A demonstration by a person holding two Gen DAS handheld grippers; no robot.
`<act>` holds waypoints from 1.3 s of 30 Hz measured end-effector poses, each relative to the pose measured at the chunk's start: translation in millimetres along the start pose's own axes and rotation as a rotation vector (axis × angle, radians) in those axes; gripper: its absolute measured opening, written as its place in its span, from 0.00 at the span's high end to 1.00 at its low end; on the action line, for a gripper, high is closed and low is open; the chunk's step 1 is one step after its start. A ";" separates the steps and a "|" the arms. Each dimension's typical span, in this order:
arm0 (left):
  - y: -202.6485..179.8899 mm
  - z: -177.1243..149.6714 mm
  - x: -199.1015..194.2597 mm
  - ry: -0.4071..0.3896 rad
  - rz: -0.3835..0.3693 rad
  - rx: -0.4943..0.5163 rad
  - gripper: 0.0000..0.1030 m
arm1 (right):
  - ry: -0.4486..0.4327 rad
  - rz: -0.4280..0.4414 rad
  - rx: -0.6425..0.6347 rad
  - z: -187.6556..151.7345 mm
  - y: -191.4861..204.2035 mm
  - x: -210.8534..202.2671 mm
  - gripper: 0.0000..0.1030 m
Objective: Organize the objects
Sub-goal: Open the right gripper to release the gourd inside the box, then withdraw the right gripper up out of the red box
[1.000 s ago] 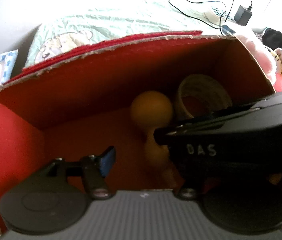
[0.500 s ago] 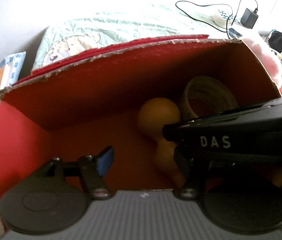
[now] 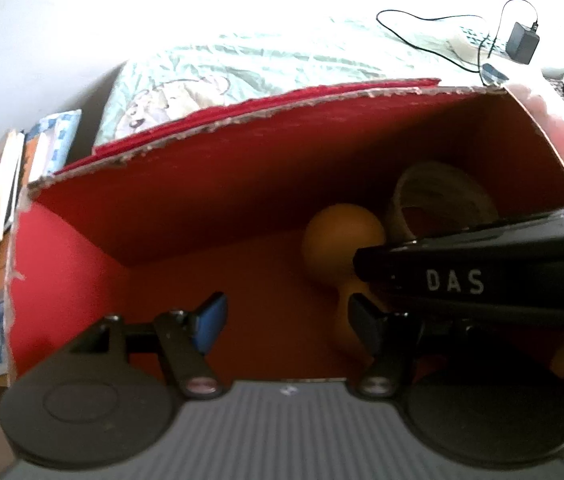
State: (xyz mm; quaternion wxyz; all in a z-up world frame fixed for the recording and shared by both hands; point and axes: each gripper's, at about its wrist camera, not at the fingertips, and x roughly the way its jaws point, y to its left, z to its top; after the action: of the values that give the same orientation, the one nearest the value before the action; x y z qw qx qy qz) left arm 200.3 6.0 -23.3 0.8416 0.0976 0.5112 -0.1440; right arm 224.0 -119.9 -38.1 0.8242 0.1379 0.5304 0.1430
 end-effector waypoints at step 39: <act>-7.5 0.5 -5.2 -0.054 0.129 0.000 0.27 | -0.100 -0.069 -0.090 -6.4 14.4 -10.3 0.78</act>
State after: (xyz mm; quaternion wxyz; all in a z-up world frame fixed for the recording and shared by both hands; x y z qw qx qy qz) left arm 195.9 -0.4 -18.6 0.8627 0.1262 0.4809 -0.0922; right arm 212.8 -110.1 -26.6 0.8595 0.0894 0.4860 0.1310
